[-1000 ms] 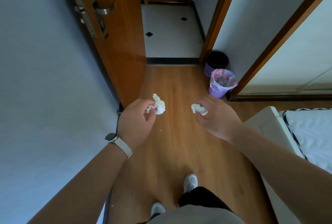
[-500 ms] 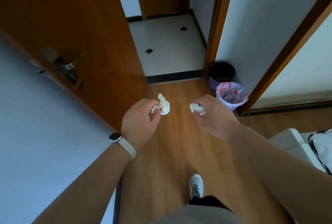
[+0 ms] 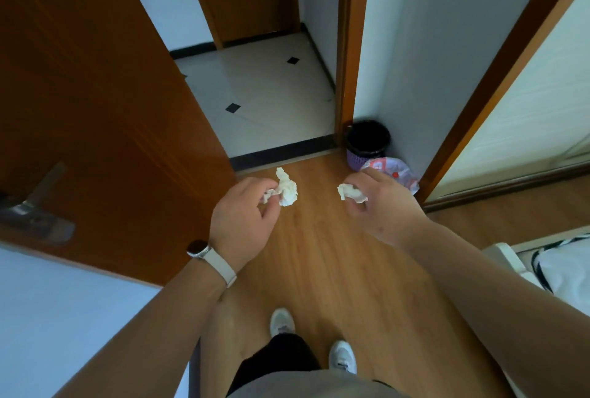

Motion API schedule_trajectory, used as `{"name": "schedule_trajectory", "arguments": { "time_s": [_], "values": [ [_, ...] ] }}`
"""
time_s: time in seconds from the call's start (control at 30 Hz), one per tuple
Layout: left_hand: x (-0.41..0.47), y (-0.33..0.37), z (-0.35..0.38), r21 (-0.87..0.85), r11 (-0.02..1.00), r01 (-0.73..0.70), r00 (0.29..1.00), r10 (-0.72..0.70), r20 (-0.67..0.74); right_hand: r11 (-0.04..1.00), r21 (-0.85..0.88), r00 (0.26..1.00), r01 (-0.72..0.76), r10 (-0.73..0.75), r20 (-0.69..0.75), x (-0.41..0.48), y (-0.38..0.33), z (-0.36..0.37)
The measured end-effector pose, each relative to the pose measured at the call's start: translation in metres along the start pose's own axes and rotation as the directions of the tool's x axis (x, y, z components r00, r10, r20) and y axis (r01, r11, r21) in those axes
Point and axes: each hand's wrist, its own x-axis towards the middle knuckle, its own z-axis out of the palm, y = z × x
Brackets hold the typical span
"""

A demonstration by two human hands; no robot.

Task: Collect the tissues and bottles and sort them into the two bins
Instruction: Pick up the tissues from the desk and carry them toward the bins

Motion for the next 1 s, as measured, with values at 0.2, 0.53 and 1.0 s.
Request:
{"name": "schedule_trajectory", "arguments": {
  "time_s": [0.2, 0.53, 1.0],
  "values": [
    [0.054, -0.021, 0.029, -0.058, 0.998, -0.031, 0.997, 0.035, 0.068, 0.997, -0.042, 0.998, -0.065, 0.065, 0.010, 0.036, 0.016, 0.006],
    [0.199, -0.124, 0.041, -0.116, 0.983, -0.140, 0.987, 0.148, 0.064, 0.981, -0.160, 0.994, -0.110, 0.108, -0.023, 0.184, 0.000, 0.029],
    [0.351, -0.204, 0.056, -0.175, 0.949, -0.262, 0.959, 0.276, 0.060, 0.970, -0.157, 0.981, -0.188, 0.176, -0.087, 0.325, -0.006, 0.062]
  ]
}}
